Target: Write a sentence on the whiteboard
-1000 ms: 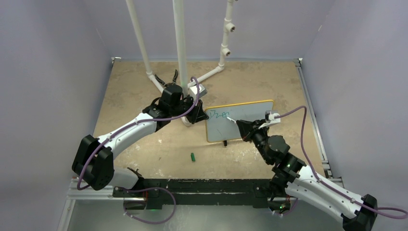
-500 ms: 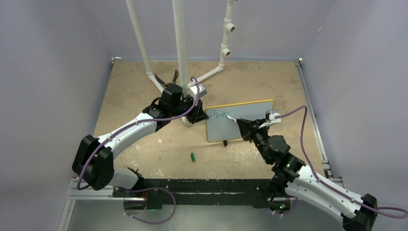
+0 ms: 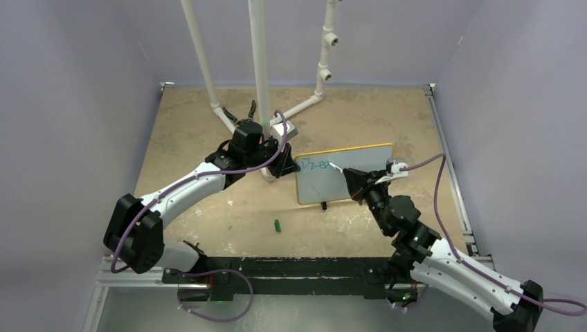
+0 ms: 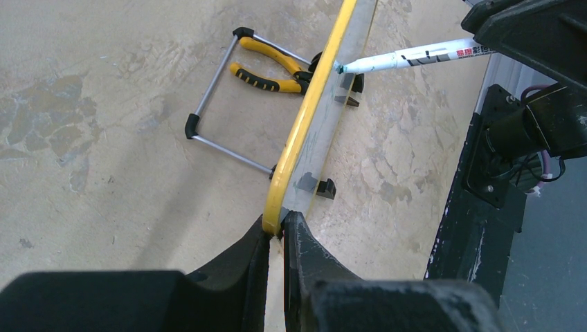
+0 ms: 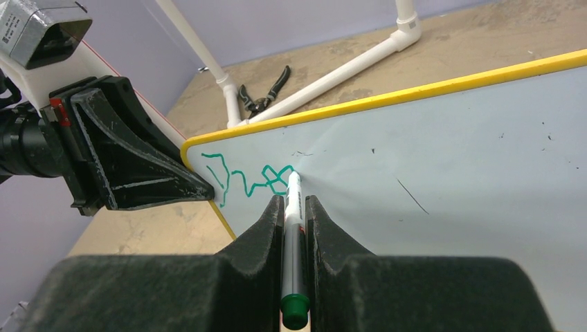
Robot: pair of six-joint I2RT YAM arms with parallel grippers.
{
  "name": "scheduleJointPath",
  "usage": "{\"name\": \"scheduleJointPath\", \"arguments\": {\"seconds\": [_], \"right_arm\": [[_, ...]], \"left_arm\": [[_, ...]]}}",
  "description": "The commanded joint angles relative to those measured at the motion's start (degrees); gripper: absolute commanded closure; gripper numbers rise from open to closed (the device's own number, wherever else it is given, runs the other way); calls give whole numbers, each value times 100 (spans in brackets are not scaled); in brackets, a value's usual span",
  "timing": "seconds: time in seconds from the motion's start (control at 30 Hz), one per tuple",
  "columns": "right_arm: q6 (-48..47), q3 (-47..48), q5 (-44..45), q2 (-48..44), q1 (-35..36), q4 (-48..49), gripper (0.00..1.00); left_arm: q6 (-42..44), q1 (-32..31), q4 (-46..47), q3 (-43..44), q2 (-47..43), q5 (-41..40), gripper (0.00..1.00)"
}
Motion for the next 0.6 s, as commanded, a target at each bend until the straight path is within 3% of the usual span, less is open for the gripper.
{"name": "scheduleJointPath", "arguments": {"seconds": [0.0, 0.57], "right_arm": [[-164, 207, 312, 46, -12, 244, 100], [189, -1, 73, 20, -12, -165, 100]], "left_arm": [[202, 90, 107, -28, 8, -143, 100], [202, 87, 93, -29, -19, -183, 100]]}}
